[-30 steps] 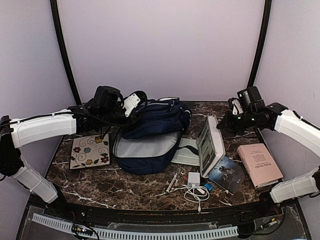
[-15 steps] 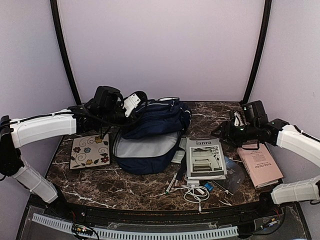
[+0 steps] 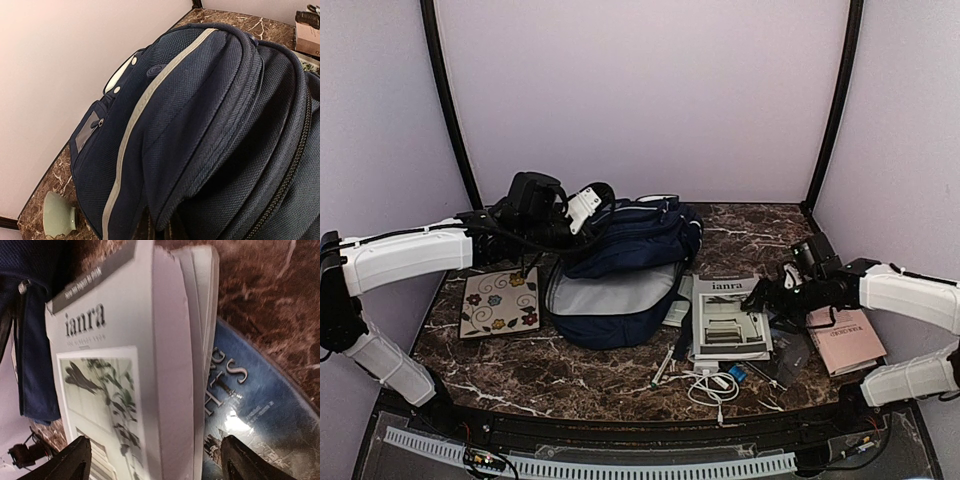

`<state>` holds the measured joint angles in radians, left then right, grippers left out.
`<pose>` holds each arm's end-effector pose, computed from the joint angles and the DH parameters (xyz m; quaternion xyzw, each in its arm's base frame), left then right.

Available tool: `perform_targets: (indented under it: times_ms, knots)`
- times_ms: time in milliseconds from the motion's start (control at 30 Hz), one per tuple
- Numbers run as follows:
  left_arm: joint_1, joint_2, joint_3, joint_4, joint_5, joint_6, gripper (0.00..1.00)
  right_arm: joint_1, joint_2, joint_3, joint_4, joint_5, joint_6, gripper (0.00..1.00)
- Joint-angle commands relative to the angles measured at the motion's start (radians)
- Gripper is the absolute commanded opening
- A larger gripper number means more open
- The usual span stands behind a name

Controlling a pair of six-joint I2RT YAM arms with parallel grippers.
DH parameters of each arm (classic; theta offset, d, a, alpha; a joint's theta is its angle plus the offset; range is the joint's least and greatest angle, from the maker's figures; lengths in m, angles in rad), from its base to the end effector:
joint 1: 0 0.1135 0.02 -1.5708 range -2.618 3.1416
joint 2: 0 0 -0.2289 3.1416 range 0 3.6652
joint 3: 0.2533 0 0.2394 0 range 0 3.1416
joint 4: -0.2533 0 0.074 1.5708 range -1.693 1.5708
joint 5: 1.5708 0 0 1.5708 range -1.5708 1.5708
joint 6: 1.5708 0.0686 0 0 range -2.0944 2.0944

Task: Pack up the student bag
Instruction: Turn over the book from the book, then pick up the book.

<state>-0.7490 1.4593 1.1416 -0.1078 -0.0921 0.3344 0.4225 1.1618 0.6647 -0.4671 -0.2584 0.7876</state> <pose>0.2702 -0.2426 0.2668 0.4115 0.7322 -0.0735 0.5377 0.2129 0.1149 0.1504 0.1340 0.9377 0.2696 0.1737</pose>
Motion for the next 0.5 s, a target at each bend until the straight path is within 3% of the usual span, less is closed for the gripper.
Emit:
perform_targets:
  times_ms: [0, 333, 367, 467]
  knots:
    - [-0.001, -0.058, 0.012, 0.074, 0.031, -0.006, 0.00, -0.002, -0.008, -0.087, 0.189, -0.161, 0.057, 0.86]
    - [-0.001, -0.066, 0.012, 0.074, 0.034, -0.004, 0.00, -0.003, 0.022, -0.145, 0.345, -0.271, 0.107, 0.72]
    - [-0.002, -0.067, 0.012, 0.073, 0.034, -0.004, 0.00, -0.003, 0.015, -0.137, 0.337, -0.272, 0.108, 0.53]
    - [-0.001, -0.069, 0.012, 0.073, 0.035, -0.002, 0.00, -0.003, -0.013, -0.134, 0.329, -0.270, 0.119, 0.32]
